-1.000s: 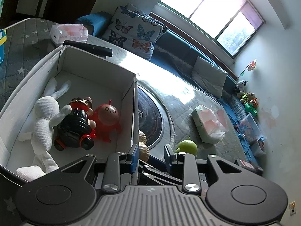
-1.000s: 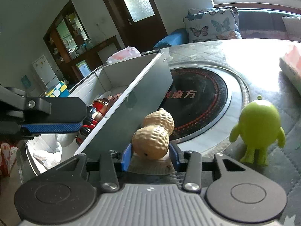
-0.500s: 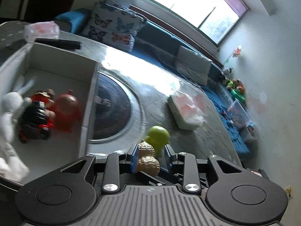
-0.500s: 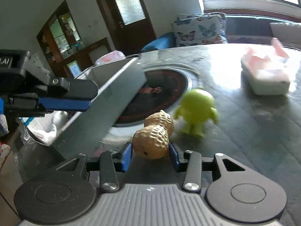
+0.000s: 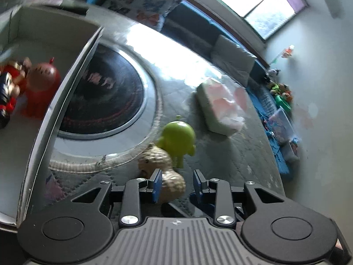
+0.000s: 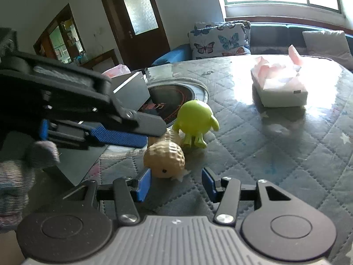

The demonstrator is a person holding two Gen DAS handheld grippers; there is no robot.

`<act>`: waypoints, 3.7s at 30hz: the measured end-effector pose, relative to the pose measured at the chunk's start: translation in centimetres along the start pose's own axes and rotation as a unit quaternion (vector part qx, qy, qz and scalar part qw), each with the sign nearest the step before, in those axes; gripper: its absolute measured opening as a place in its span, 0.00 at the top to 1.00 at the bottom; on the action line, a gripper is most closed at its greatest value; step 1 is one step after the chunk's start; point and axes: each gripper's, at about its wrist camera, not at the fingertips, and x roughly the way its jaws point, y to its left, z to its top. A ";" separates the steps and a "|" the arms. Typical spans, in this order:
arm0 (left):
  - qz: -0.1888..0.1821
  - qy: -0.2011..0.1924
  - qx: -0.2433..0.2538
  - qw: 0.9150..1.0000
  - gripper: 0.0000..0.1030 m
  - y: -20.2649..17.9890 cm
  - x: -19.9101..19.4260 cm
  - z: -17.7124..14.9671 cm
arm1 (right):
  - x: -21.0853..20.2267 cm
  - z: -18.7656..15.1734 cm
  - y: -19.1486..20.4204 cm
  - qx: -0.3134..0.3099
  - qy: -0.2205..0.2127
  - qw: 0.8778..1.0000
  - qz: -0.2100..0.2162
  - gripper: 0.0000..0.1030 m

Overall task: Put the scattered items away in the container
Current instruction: 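Move the left gripper to the tan peanut figure beside the green figure, then close the left gripper on the tan peanut figure and lift it, then carry the peanut figure with the left gripper into the white box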

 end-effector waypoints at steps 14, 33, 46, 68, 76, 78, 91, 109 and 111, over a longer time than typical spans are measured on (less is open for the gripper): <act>0.022 0.013 -0.001 1.000 0.63 0.8 1.1 0.7 | 1.1 1.0 1.1 -0.030 -0.011 0.999 0.012 0.50; 0.024 0.026 0.006 0.999 0.57 0.3 2.6 0.6 | 2.0 1.2 1.2 -0.032 -0.007 0.999 0.014 0.57; 0.033 0.008 0.058 0.998 0.58 -0.8 0.5 -0.9 | 0.4 0.4 2.2 -0.020 -0.023 0.999 0.015 0.57; 0.016 0.041 0.012 0.999 0.57 1.7 0.0 -1.4 | 0.2 -1.0 3.6 -0.018 -0.002 1.000 0.018 0.57; 0.023 0.032 0.018 0.999 0.59 1.5 -0.2 -1.3 | 0.3 -0.9 3.1 -0.012 0.001 1.000 0.029 0.57; 0.022 0.033 0.014 0.999 0.59 1.5 -0.1 -1.4 | 0.3 -0.9 3.0 -0.012 0.001 1.000 0.029 0.57; -0.005 -0.046 0.015 0.999 0.60 1.5 -6.9 -0.6 | -2.2 1.5 6.6 -0.063 -0.041 0.996 0.039 0.57; 0.086 -0.152 -0.124 0.977 0.60 13.4 -17.2 1.7 | 5.7 5.5 19.7 -0.190 -0.022 0.960 0.202 0.57; 0.090 -0.151 -0.133 0.975 0.60 14.2 -17.4 2.0 | 6.7 5.7 20.3 -0.195 -0.014 0.958 0.211 0.57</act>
